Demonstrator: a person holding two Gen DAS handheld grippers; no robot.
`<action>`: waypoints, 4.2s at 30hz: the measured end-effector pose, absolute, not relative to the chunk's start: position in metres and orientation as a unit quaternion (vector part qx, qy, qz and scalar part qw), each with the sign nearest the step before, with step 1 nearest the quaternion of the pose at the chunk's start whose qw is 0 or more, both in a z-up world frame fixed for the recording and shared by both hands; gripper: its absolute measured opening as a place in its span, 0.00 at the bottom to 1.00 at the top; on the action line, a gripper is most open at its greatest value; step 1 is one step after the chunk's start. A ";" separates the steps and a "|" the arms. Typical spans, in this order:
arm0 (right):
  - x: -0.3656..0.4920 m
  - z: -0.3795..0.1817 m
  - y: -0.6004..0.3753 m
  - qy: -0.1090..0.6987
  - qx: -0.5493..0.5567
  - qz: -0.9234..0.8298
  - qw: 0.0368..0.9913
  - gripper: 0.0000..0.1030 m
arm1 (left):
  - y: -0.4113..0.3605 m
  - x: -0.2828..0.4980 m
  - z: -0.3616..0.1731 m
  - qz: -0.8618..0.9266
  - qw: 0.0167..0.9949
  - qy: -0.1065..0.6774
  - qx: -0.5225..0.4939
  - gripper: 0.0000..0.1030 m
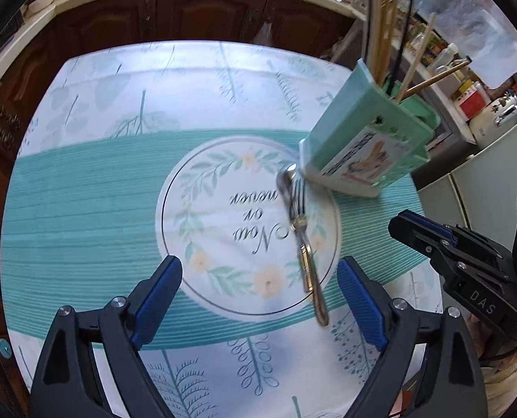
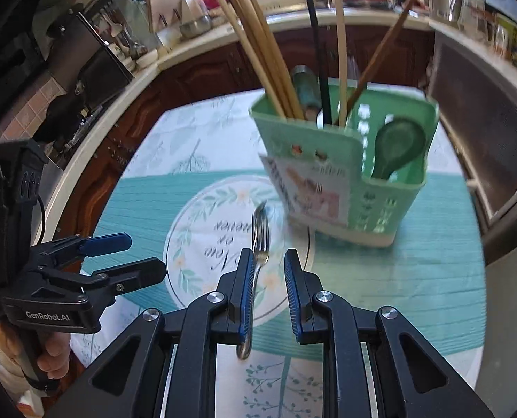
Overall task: Organize utensils
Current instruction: 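Grasp a silver fork with the left tool while the right tool grasps a fork and spoon, then lift the held forks and spoon and lower them into the green holder with both tools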
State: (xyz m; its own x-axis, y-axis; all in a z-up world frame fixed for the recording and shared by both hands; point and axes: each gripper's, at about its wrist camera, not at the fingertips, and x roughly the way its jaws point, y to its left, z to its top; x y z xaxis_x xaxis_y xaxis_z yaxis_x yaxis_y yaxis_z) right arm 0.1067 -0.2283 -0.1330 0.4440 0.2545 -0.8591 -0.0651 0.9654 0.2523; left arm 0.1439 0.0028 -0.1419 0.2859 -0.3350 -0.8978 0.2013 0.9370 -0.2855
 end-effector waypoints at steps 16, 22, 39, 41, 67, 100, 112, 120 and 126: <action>0.163 -0.210 -0.196 0.604 0.139 0.084 0.780 0.24 | -0.002 0.138 -0.179 -0.166 0.773 0.612 0.000 0.64; 0.189 -0.220 -0.179 0.624 0.118 0.067 0.769 0.24 | 0.005 0.142 -0.182 -0.170 0.771 0.614 -0.010 0.64; 0.203 -0.216 -0.155 0.621 0.072 0.057 0.779 0.02 | 0.024 0.149 -0.186 -0.189 0.759 0.622 -0.041 0.64; 0.199 -0.210 -0.158 0.608 0.082 0.062 0.787 0.02 | 0.020 0.150 -0.186 -0.192 0.757 0.623 -0.044 0.64; 0.072 -0.168 -0.292 0.526 0.177 0.044 0.831 0.02 | -0.109 0.202 -0.201 -0.123 0.699 0.705 0.013 0.21; 0.042 -0.135 -0.283 0.417 0.193 0.129 0.879 0.02 | -0.119 0.088 -0.103 -0.200 0.867 0.453 0.057 0.02; 0.098 -0.048 -0.282 0.289 0.152 0.131 0.936 0.02 | -0.137 0.148 0.009 -0.261 0.913 0.310 0.052 0.02; 0.135 -0.021 -0.298 0.203 0.143 0.114 0.962 0.02 | -0.140 0.200 0.021 -0.277 0.920 0.276 0.015 0.02; 0.147 -0.050 -0.289 0.155 0.069 0.112 0.979 0.02 | -0.140 0.213 -0.011 -0.282 0.916 0.286 0.007 0.02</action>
State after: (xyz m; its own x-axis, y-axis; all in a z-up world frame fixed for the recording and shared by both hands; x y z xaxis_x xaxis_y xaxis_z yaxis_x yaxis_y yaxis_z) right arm 0.1470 -0.2888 -0.0502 0.9271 0.2408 -0.2871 -0.1981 0.9654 0.1698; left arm 0.2132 -0.1402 -0.0106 0.6777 -0.5117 -0.5281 0.5197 0.8414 -0.1484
